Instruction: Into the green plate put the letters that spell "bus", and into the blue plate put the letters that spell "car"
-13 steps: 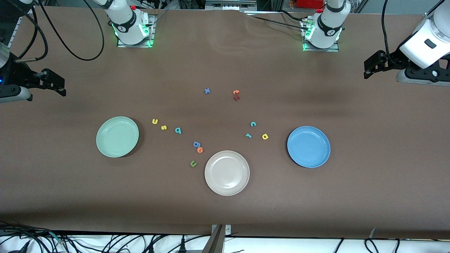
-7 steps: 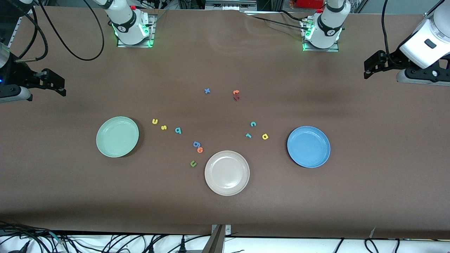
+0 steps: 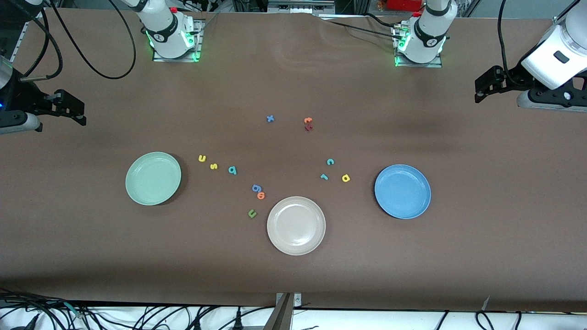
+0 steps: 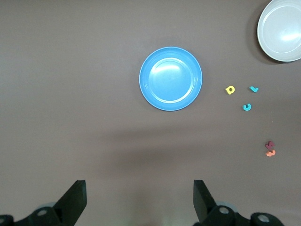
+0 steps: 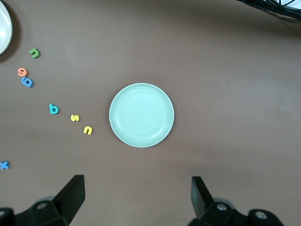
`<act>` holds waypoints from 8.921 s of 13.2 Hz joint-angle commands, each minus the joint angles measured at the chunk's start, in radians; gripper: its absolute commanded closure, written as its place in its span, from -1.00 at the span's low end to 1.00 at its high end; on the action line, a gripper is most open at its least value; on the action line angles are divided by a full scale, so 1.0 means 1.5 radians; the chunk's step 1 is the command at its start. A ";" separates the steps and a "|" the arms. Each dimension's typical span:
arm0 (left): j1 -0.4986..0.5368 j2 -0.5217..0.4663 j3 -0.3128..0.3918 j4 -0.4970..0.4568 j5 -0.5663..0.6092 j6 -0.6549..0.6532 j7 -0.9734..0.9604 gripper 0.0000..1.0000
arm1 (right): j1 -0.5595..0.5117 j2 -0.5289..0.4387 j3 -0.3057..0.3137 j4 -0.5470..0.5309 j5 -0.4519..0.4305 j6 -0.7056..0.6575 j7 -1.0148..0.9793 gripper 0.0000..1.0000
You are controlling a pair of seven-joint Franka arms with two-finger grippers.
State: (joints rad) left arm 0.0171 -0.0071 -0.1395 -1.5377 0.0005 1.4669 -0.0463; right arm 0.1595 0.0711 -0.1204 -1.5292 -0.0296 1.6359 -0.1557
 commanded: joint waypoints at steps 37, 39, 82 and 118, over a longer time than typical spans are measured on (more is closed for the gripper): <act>-0.273 0.506 -0.031 0.010 0.011 0.560 -0.061 -1.00 | -0.009 0.084 0.083 -0.117 0.022 0.168 0.153 -0.97; -0.283 0.522 -0.032 0.005 0.014 0.566 -0.052 -1.00 | -0.009 0.084 0.118 -0.176 0.022 0.229 0.252 -0.99; -0.127 0.447 -0.030 -0.003 0.106 0.355 0.137 -1.00 | -0.006 0.293 0.183 -0.363 0.020 0.527 0.461 -0.98; -0.244 0.449 -0.030 -0.012 0.179 0.359 0.044 0.82 | -0.026 0.322 0.034 -0.253 0.024 0.459 0.049 0.75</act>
State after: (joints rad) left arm -0.3731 0.7361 -0.1843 -1.5381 0.2332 2.0779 -0.0197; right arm 0.1203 0.5330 -0.0706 -1.9133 -0.0008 2.3023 -0.0807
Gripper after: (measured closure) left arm 0.722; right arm 0.740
